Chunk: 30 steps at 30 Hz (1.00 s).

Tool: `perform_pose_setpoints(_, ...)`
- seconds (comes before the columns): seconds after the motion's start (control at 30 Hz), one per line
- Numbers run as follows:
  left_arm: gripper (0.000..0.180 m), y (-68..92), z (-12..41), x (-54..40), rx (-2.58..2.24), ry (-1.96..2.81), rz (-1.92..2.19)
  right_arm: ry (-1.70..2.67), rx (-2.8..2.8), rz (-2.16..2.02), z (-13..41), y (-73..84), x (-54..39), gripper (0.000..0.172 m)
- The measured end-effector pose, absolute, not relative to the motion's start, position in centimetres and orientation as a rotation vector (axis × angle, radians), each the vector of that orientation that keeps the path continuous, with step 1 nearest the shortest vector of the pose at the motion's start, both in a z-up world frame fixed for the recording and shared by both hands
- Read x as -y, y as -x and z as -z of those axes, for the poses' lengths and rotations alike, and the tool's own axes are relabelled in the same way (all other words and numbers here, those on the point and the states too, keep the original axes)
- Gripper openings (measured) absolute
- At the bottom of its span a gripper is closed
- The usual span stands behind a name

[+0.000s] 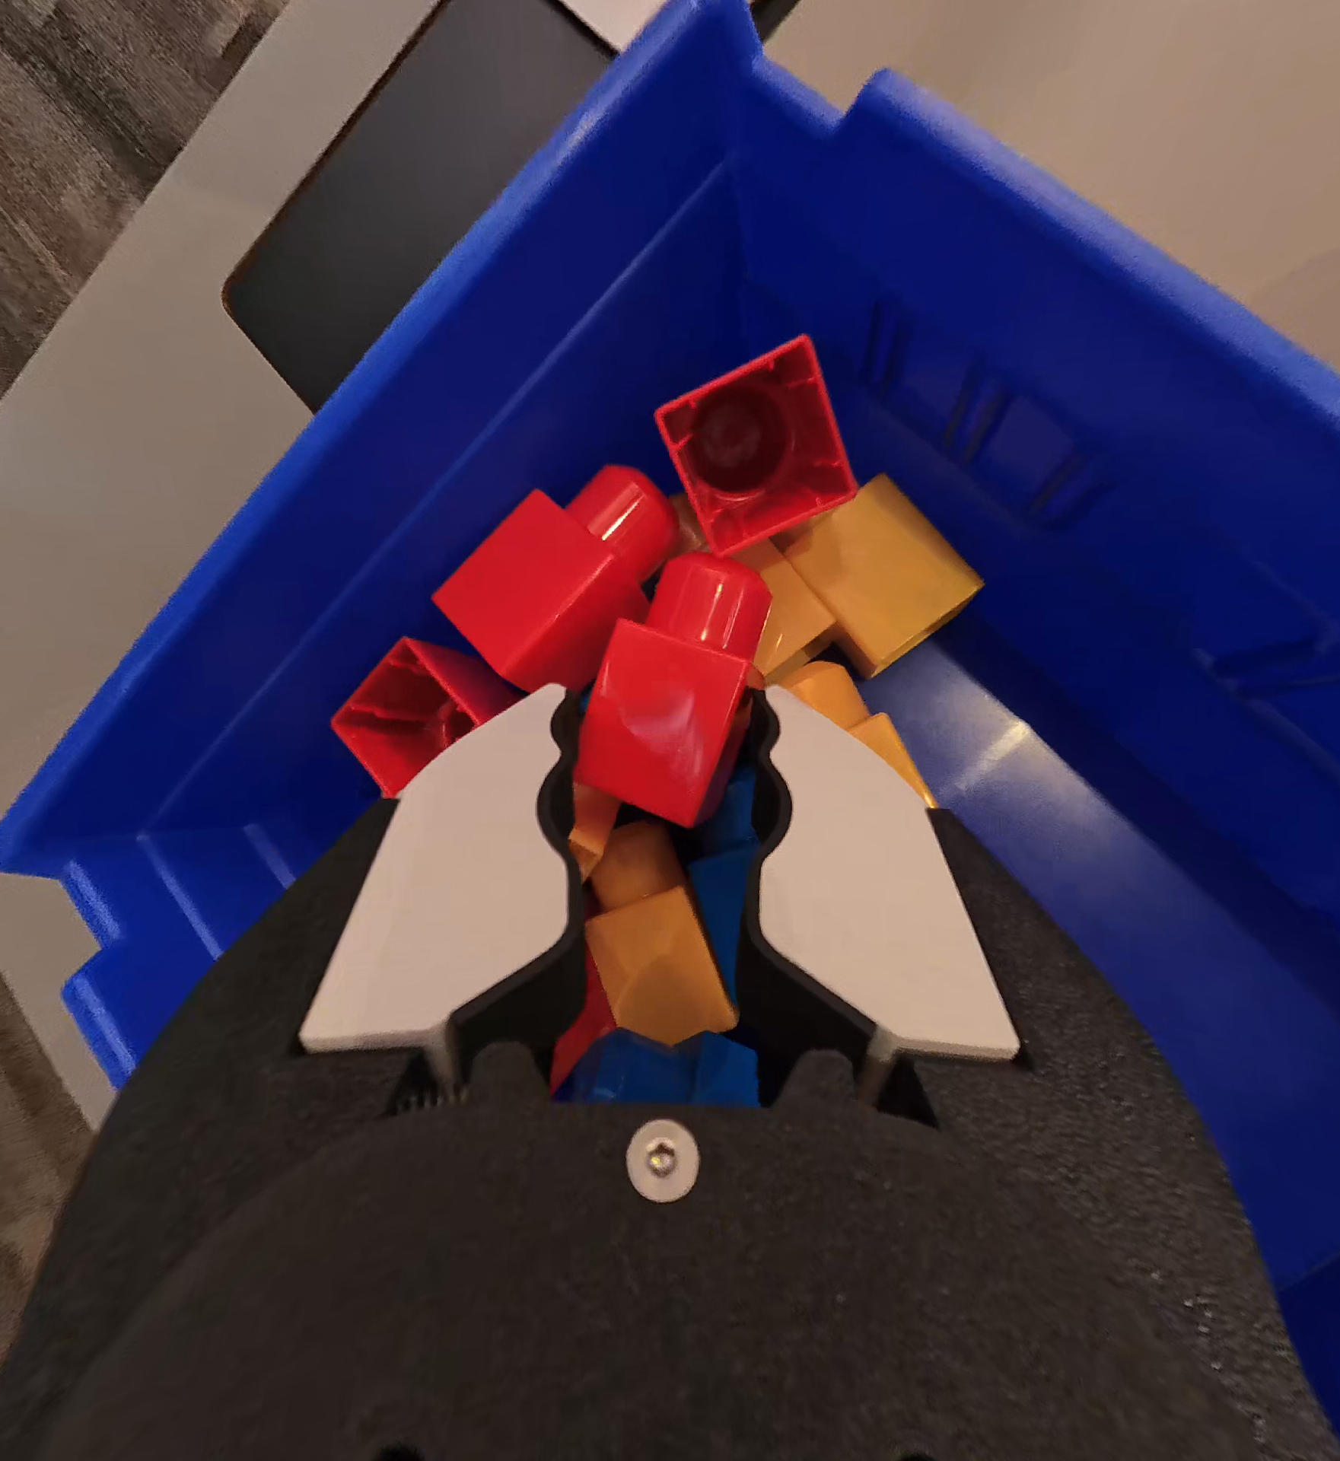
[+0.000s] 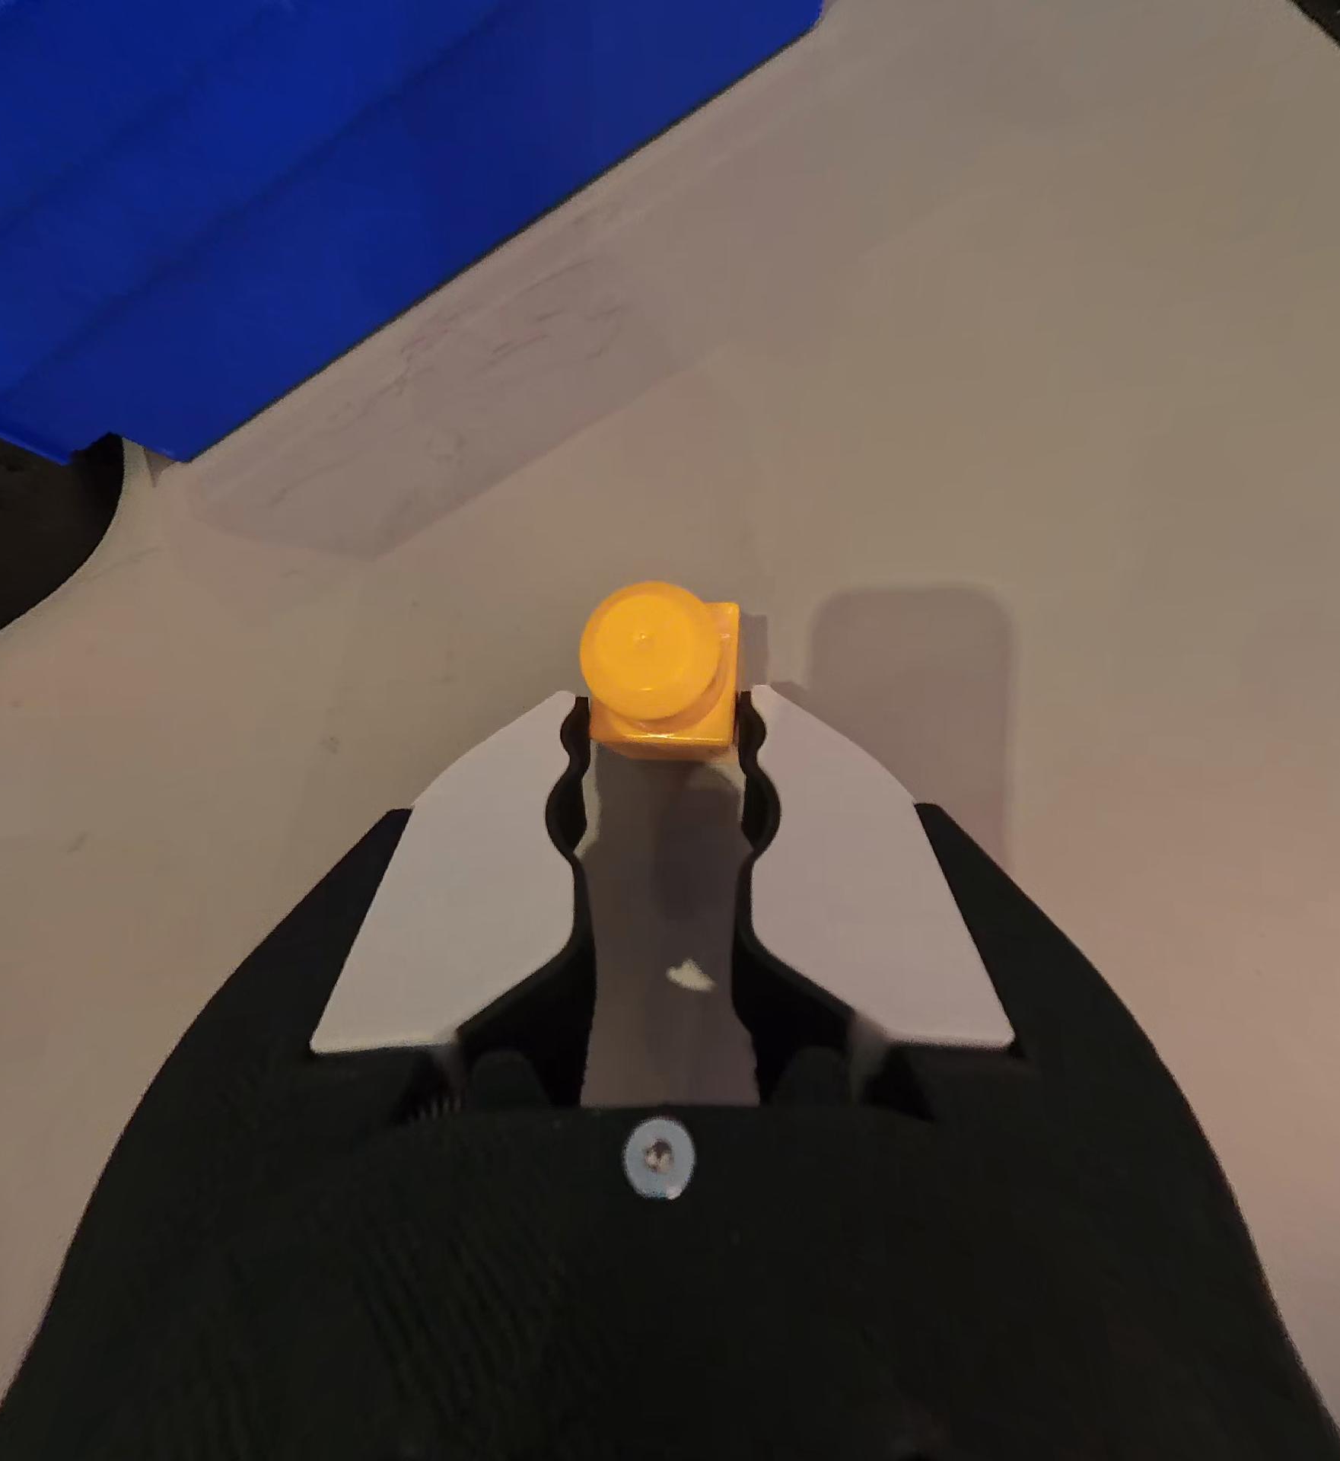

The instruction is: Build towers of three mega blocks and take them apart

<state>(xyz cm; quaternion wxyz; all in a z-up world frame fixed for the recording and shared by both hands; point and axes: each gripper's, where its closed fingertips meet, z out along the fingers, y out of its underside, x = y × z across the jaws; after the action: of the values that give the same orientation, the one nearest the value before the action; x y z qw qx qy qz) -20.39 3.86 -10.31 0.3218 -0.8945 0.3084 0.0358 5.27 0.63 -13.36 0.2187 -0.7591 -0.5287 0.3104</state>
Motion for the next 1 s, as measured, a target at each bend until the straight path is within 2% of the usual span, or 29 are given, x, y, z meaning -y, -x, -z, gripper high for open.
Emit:
perform_pose_setpoints(0.2, 0.043, 19.7, 11.9, -3.9, -0.873, 2.424, -0.153, 2.091, 1.505, -0.786, 13.5, -5.3, -0.5, 0.057)
perform_pose_setpoints(0.33, 0.042, 19.5, 9.6, -3.2, -0.849, 2.392, -0.109, 2.075, 1.544, -0.738, 12.2, -5.8, -0.3, 0.069)
perform_pose_setpoints(0.5, 0.044, 14.3, 0.9, -2.1, -0.769, 2.115, 0.208, 1.807, 1.485, -0.823, 5.4, -4.7, 0.6, 0.065)
perform_pose_setpoints(0.67, 0.041, 0.7, -9.4, 4.6, -0.926, 1.632, 0.927, 1.252, 1.242, -1.383, -7.2, -3.8, 6.6, 0.056)
perform_pose_setpoints(0.8, 0.040, -4.0, -8.9, 6.9, -1.073, 1.614, 0.938, 1.114, 1.040, -1.612, -11.4, -5.5, 7.5, 0.048)
perform_pose_setpoints(1.0, 0.040, -5.8, -7.6, 7.9, -1.170, 1.649, 0.922, 1.140, 1.066, -1.658, -10.6, -5.0, 7.8, 0.042)
